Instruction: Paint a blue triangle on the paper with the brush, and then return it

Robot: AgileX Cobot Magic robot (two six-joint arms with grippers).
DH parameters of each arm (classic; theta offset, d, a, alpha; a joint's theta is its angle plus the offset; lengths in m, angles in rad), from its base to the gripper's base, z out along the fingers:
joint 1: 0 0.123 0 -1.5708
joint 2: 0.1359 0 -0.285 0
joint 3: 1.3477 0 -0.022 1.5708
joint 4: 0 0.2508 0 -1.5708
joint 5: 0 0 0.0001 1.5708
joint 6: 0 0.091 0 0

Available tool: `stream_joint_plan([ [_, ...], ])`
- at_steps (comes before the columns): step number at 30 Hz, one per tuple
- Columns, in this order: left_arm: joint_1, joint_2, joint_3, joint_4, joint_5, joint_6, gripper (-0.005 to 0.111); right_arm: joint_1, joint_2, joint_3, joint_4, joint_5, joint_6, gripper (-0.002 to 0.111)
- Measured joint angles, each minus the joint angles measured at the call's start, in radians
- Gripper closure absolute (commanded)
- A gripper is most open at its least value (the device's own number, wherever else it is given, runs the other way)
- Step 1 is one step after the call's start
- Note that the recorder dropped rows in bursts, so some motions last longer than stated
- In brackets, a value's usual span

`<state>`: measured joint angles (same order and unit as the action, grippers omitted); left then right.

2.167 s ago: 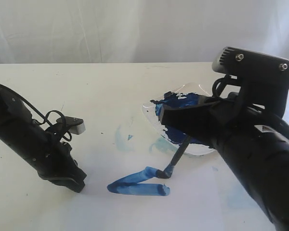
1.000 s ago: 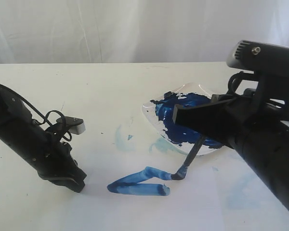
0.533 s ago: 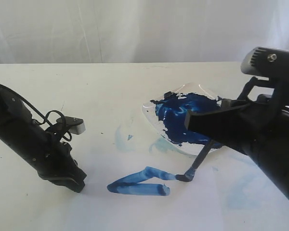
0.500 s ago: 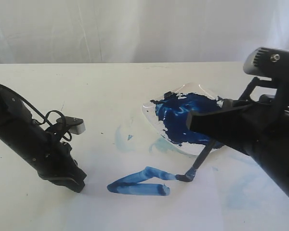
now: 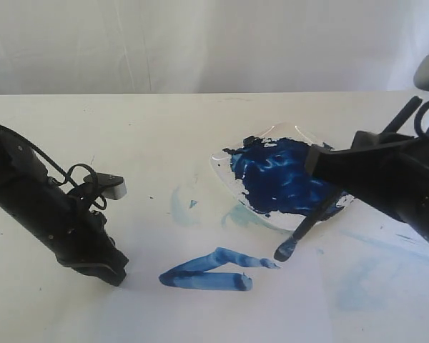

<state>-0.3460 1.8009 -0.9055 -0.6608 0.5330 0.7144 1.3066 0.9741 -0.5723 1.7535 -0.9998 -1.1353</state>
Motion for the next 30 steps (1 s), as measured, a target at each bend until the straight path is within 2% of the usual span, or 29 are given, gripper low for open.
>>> stream_joint_plan([
  [6, 0.0, 0.0, 0.0, 0.0, 0.0, 0.0, 0.107, 0.0, 0.0, 0.0, -0.014, 0.206, -0.037, 0.108],
  [11, 0.0, 0.0, 0.0, 0.0, 0.0, 0.0, 0.107, 0.0, 0.0, 0.0, -0.128, 0.323, -0.045, 0.108],
  [20, 0.0, 0.0, 0.0, 0.0, 0.0, 0.0, 0.107, 0.0, 0.0, 0.0, -0.164, 0.337, -0.059, 0.108],
  [30, 0.0, 0.0, 0.0, 0.0, 0.0, 0.0, 0.107, 0.0, 0.0, 0.0, -0.114, 0.315, -0.087, 0.108],
])
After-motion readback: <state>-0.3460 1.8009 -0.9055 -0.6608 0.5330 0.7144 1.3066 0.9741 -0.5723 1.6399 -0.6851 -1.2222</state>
